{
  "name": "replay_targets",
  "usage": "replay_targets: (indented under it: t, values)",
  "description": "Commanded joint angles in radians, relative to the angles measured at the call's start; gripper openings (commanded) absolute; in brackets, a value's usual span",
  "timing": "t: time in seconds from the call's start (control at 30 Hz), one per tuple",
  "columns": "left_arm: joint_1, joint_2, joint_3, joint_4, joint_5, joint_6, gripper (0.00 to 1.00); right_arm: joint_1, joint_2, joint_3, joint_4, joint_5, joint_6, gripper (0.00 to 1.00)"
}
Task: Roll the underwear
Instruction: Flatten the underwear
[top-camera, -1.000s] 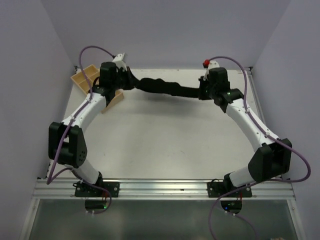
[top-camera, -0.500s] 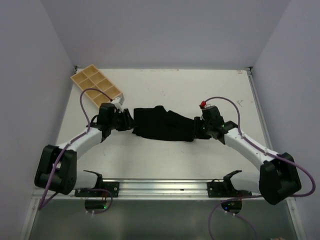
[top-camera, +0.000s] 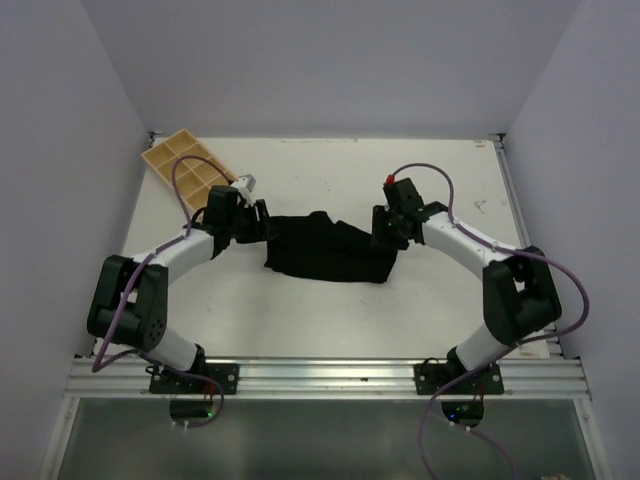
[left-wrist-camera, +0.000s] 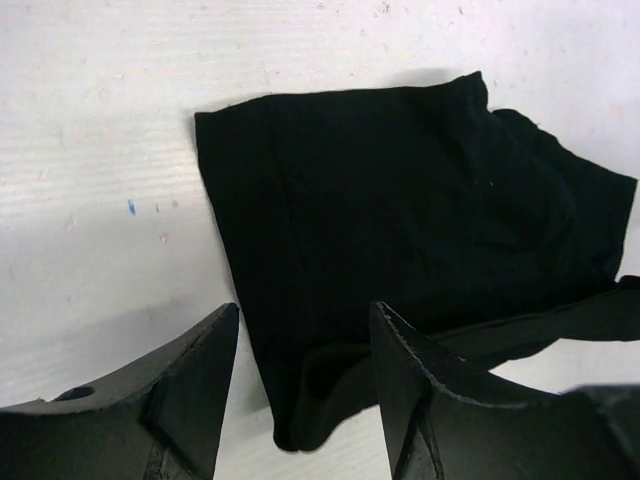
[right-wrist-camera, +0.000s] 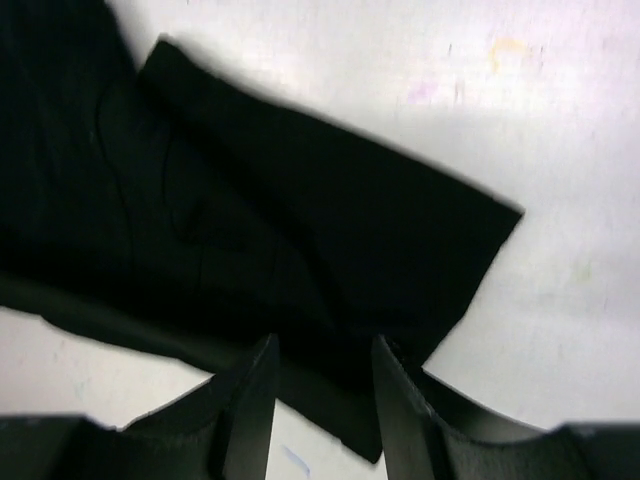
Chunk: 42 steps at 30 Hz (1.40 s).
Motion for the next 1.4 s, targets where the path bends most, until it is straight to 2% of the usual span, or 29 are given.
replay_targets:
  t: [0.0, 0.07, 0.2, 0.6, 0.8, 0.97, 1.1, 1.27, 1.37]
  values:
    - [0.01, 0.098, 0.143, -0.013, 0.063, 0.073, 0.58, -0.036, 0.099, 0.136, -0.083, -0.015, -0.056, 0.46]
    - [0.01, 0.178, 0.209, -0.011, 0.111, 0.076, 0.56, -0.041, 0.178, 0.172, -0.113, -0.043, -0.09, 0.46]
    - [0.01, 0.262, 0.26, -0.037, 0.143, 0.085, 0.55, -0.041, 0.219, 0.172, -0.163, -0.114, -0.131, 0.45]
    - [0.01, 0.356, 0.254, -0.069, 0.131, 0.104, 0.55, 0.005, 0.002, -0.036, -0.109, -0.233, -0.216, 0.44]
    - [0.01, 0.371, 0.257, -0.068, 0.125, 0.101, 0.55, 0.043, -0.048, -0.124, -0.106, -0.252, -0.225, 0.44]
    - [0.01, 0.355, 0.252, -0.074, 0.131, 0.099, 0.55, 0.063, -0.113, -0.193, -0.092, -0.249, -0.178, 0.44]
    - [0.01, 0.264, 0.241, -0.094, 0.137, 0.101, 0.55, 0.076, -0.154, -0.185, -0.124, -0.235, -0.138, 0.44]
    - [-0.003, 0.123, 0.156, -0.112, 0.125, 0.101, 0.55, 0.076, -0.165, -0.071, -0.204, -0.134, -0.07, 0.44]
    - [-0.022, 0.05, 0.08, -0.109, 0.12, 0.085, 0.55, 0.073, -0.127, 0.027, -0.282, -0.024, -0.015, 0.44]
